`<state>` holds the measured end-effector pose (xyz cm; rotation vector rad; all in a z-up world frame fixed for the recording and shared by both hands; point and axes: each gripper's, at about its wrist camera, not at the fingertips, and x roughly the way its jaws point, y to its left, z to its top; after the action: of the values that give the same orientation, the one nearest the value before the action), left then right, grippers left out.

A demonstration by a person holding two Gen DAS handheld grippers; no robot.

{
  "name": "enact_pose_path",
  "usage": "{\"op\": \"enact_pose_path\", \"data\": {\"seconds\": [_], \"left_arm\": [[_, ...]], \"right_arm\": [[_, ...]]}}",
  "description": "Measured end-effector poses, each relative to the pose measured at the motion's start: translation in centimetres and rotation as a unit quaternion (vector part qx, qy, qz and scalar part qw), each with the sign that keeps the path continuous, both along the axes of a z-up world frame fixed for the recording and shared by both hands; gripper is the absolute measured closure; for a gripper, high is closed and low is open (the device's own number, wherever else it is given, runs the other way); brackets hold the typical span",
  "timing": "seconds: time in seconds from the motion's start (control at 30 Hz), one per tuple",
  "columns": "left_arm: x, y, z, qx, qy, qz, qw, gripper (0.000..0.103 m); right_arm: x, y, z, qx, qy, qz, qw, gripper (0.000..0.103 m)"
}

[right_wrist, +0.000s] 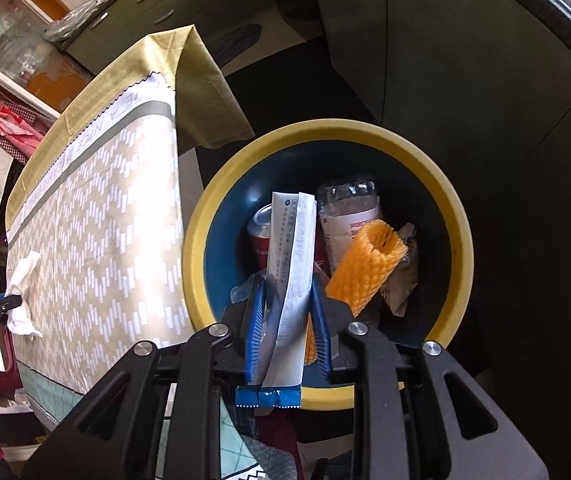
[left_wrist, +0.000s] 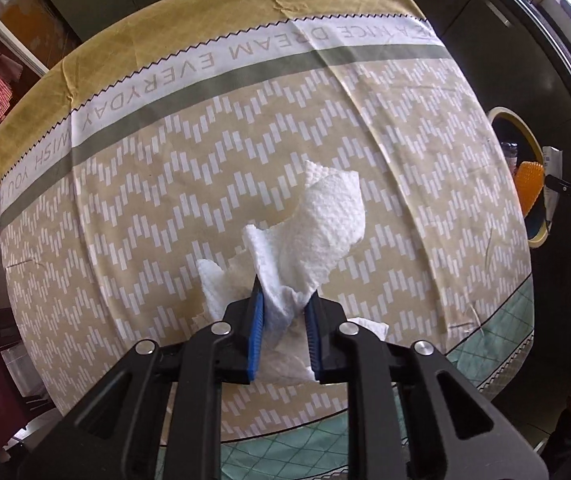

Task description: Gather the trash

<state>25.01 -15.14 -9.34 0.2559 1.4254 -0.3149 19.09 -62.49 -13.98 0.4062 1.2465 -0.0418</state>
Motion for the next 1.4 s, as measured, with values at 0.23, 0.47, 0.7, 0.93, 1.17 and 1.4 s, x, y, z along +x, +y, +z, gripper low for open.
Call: {"op": "enact_pose_path", "data": {"seconds": [0.23,0.47,0.7,0.93,1.17,1.4], "left_arm": [[-1.6,-1.9,4.5,-0.025,-0.029,-0.034,0.9987,0.085],[-3.9,-6.2,6.7,-0.042,-0.033,-0.089,0.9946,0.085],[-5.2,-15.0,7.3,-0.055,-0.031,-0.165,0.9843,0.085],[-5.5,-25.9,6.7,-0.070,-0.026,-0.229,0.9705,0.085],[-3.3,-34.7,2.3,-0.066,-0.007,-0.237,0.9694,0.084],[-1.9,-37.7,-0.8,-0.054,-0.005,-0.226,0.9726,0.050]], "right_arm": [[0.9,-2.7,-0.3,-0.019,-0.017,-0.036,0.999,0.039],[-2.4,-3.4,2.3,0.019,-0.074,-0.040,0.996,0.037],[-10.9,-4.2,4.2,0.064,-0.139,-0.053,0.987,0.034],[-20.6,-6.8,4.1,0.076,-0.163,-0.096,0.979,0.033],[-28.8,-9.2,0.5,0.097,-0.156,-0.172,0.968,0.031],[-32.7,-9.3,-4.0,0.143,-0.134,-0.217,0.956,0.030]]}}
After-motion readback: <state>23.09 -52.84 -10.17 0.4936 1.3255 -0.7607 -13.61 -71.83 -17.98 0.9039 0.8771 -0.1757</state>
